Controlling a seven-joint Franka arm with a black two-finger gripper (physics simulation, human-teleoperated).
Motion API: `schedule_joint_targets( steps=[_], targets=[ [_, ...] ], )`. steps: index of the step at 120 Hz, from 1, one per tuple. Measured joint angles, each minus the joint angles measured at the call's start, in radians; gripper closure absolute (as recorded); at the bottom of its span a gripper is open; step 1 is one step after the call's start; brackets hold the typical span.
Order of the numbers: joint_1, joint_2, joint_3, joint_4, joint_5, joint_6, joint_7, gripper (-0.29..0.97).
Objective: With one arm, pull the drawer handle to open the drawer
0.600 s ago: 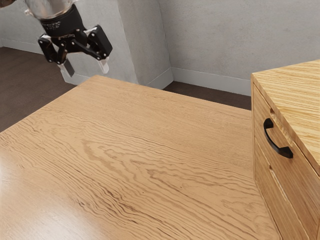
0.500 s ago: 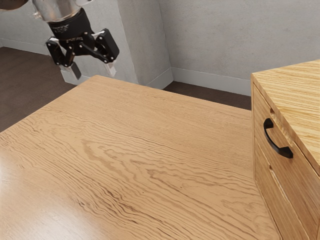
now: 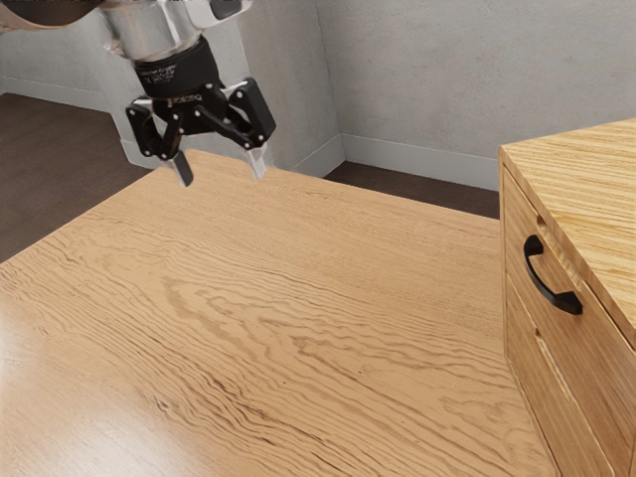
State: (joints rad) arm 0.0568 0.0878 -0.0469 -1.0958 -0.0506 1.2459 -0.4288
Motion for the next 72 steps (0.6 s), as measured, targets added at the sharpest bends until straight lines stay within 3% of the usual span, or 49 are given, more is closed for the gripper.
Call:
schedule_joint_targets(
  steps=[23, 29, 41, 52, 72],
  targets=[
    [-0.044, -0.03, -0.029, -0.062, -0.058, 0.057, -0.078, 0.0],
    [-0.052, -0.113, -0.055, -0.205, -0.1, 0.131, -0.094, 0.0],
    [-0.137, -0.186, -0.069, -0.352, -0.16, 0.291, -0.119, 0.0],
    [-0.224, -0.19, -0.07, -0.396, -0.19, 0.418, -0.142, 0.0],
    [-0.222, -0.187, -0.062, -0.473, -0.251, 0.593, -0.223, 0.0]
  ],
)
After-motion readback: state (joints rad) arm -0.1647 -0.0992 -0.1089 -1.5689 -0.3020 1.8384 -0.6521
